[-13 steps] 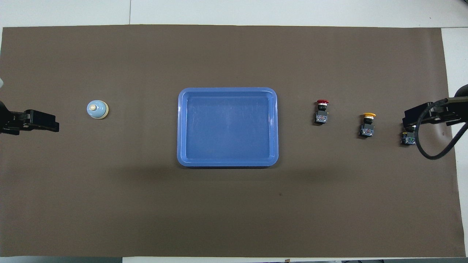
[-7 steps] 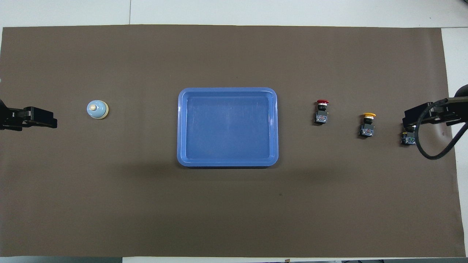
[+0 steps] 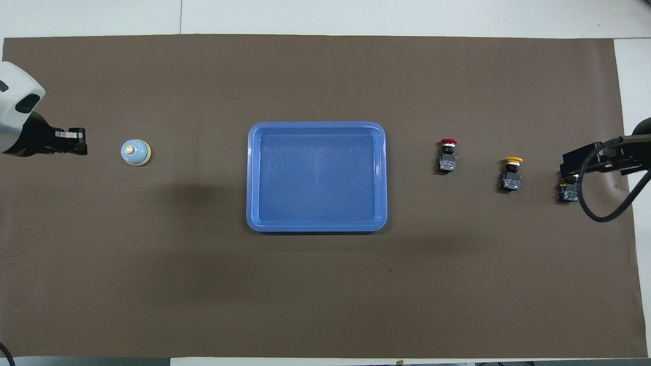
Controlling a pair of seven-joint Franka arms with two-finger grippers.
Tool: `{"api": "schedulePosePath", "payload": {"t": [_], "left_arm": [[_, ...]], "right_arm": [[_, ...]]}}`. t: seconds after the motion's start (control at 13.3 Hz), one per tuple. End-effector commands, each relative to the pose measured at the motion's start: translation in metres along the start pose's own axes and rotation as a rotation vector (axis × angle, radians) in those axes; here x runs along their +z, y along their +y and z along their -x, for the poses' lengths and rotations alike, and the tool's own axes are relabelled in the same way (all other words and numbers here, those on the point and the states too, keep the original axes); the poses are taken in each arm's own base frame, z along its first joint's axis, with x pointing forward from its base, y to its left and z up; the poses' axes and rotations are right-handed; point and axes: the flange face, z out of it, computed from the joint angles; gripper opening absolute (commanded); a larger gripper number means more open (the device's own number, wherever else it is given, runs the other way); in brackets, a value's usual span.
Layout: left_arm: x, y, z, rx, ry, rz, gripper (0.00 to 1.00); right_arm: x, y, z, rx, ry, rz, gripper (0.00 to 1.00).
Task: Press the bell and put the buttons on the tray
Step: 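Press down on the white call bell with the left gripper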
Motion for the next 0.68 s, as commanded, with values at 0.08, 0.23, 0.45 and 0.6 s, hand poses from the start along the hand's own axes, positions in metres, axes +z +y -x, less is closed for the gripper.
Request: {"api": "schedulePosePath", "payload": {"t": [0.08,0.23,0.45,0.6], "left_arm": [[0.045,-0.006,-0.021,0.004,0.05,0.002,0.0],[0.068,-0.008,-0.027,0.001,0.064,0.002,0.0],[0.098,-0.008,-0.033,0.001,0.05,0.003,0.0],[0.11,-0.008,-0.028,-0.002,0.027,0.003,0.0]], "right_arm": [[0.001,0.006,0.001,-0.01,-0.01,-0.002,1.0],[0.001,0.006,0.001,-0.01,-0.01,-0.002,1.0],[0.001,0.005,0.001,-0.012,-0.01,-0.001,1.0],[0.001,0.005,0.001,-0.012,-0.01,-0.001,1.0]]}}
